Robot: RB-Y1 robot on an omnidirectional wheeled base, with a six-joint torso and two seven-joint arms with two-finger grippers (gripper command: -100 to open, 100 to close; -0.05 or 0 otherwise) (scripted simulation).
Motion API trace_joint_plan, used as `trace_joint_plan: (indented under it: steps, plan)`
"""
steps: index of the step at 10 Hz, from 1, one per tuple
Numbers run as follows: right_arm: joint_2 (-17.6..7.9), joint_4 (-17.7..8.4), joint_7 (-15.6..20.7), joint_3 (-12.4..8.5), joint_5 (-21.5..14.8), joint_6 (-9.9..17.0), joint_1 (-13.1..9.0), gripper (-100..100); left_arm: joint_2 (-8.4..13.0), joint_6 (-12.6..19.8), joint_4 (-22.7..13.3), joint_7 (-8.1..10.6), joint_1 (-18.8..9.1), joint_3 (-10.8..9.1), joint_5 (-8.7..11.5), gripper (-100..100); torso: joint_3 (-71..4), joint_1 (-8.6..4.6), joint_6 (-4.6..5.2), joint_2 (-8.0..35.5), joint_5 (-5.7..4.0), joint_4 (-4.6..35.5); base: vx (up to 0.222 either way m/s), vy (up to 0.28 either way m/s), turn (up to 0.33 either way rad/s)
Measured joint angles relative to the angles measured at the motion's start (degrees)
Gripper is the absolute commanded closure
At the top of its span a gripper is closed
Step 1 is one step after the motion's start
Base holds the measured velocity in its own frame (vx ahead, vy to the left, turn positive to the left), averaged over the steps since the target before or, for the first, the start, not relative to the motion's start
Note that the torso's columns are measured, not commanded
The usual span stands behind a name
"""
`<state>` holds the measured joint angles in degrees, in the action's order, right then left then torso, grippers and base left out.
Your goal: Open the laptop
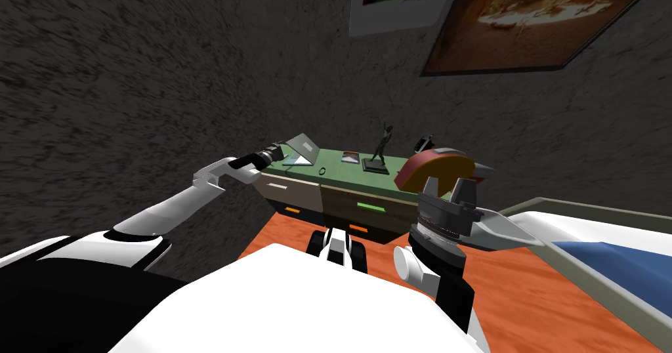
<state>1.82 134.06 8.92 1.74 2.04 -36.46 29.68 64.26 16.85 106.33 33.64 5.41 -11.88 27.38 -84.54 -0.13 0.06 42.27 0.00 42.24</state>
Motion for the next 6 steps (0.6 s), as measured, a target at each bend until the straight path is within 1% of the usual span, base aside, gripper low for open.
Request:
trace_joint_plan:
  steps: [4,5,6]
  plan:
    - [0.00,0.00,0.00,0.00,0.00,0.00,-0.01,0,-2.35,-1.45,-3.52,-1.65,-1.56,-0.21,-2.10,-100,-0.30,-0.45,0.62,-0.55,0.21,-0.68,-0.013,-0.139,0.002]
    - [0.00,0.00,0.00,0.00,0.00,0.00,0.00,0,-3.05,-1.40,-3.32,-1.97,-1.03,-0.86,-2.63,-100,-0.48,-0.53,0.75,-0.85,0.24,-0.84,0.002,-0.112,0.021]
    - [0.00,0.00,0.00,0.00,0.00,0.00,-0.01,0,-3.45,-1.59,-4.24,-2.29,-1.86,-0.08,-2.93,-100,-0.78,-0.30,0.91,-1.23,0.28,-0.96,-0.028,-0.124,-0.040]
